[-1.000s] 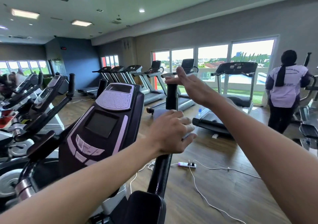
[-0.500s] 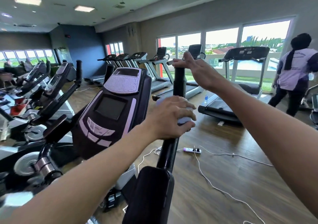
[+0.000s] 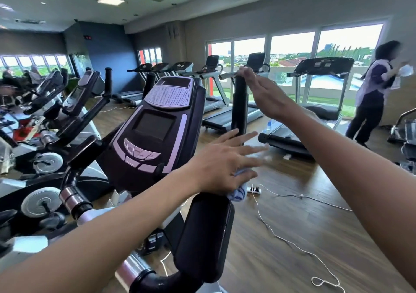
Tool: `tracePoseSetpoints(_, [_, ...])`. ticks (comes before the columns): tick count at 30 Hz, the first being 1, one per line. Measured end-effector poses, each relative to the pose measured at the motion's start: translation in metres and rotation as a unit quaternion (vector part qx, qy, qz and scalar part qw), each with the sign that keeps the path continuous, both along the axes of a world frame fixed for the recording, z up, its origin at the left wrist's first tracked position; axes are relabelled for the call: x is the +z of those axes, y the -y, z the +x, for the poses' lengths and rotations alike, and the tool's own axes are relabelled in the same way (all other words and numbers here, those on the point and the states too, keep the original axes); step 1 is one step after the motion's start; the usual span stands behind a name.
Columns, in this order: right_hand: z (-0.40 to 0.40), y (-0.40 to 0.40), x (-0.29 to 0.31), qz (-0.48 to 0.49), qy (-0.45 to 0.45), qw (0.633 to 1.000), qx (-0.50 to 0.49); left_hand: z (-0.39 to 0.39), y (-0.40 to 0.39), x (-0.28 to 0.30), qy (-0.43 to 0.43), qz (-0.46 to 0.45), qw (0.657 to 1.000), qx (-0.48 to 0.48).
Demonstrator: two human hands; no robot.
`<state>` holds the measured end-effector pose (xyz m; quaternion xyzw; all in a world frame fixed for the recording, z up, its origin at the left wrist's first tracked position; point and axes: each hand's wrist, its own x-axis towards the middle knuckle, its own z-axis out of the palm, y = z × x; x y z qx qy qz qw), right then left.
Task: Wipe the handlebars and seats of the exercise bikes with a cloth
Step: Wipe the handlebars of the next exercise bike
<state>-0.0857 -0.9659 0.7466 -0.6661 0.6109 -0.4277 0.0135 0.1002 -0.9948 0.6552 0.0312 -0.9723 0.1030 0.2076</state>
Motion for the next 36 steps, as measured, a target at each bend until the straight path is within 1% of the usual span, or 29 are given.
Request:
tracePoseSetpoints(2, [0.001,-0.004,0.003,0.009,0.009,1.000,-0.005,-0.015,0.010,0.005,-0.017,-0.021,0.999,0.033])
tracePoseSetpoints(4, [0.000,-0.005,0.007,0.019,0.012,1.000,-0.005,-0.030,0.021,0.012,-0.059,-0.013,0.995,0.077])
tracePoseSetpoints(6, [-0.001,-0.004,0.008,0.018,0.015,1.000,-0.003,-0.045,0.029,0.021,-0.088,0.016,0.988,0.123])
tracePoseSetpoints(8, [-0.004,-0.003,0.006,0.020,0.026,0.999,-0.002,-0.054,0.031,0.025,-0.117,0.050,0.981,0.147])
tracePoseSetpoints(11, [-0.006,0.000,0.003,0.018,0.038,0.999,-0.003,-0.056,0.022,0.017,-0.163,0.088,0.963,0.195])
tracePoseSetpoints(14, [-0.005,0.003,-0.002,0.015,0.035,0.999,-0.013,-0.054,0.004,0.007,-0.163,0.116,0.938,0.283])
tracePoseSetpoints(16, [-0.004,0.004,-0.004,0.010,0.041,0.999,-0.011,-0.051,-0.004,0.001,-0.165,0.112,0.936,0.290])
tracePoseSetpoints(18, [-0.005,0.005,-0.006,0.004,0.046,0.999,-0.008,-0.044,-0.010,-0.009,-0.186,0.108,0.935,0.281])
tracePoseSetpoints(21, [-0.004,0.007,-0.007,0.002,0.052,0.999,-0.009,-0.031,-0.016,-0.019,-0.161,0.088,0.941,0.284])
tracePoseSetpoints(23, [-0.005,0.008,-0.009,0.000,0.054,0.999,-0.005,-0.029,-0.019,-0.018,-0.148,0.090,0.944,0.280])
tracePoseSetpoints(26, [-0.006,0.011,-0.011,-0.005,0.053,0.999,-0.008,-0.035,-0.016,-0.009,-0.132,0.093,0.940,0.301])
tracePoseSetpoints(30, [-0.005,0.011,-0.011,-0.007,0.049,0.999,-0.013,-0.043,-0.012,0.007,-0.069,0.111,0.927,0.352])
tracePoseSetpoints(32, [-0.003,0.011,-0.011,-0.005,0.047,0.999,-0.019,-0.043,-0.013,0.009,-0.063,0.104,0.926,0.357])
tracePoseSetpoints(36, [0.001,0.009,-0.011,-0.002,0.039,0.999,-0.029,-0.043,-0.021,0.001,-0.074,0.058,0.923,0.373])
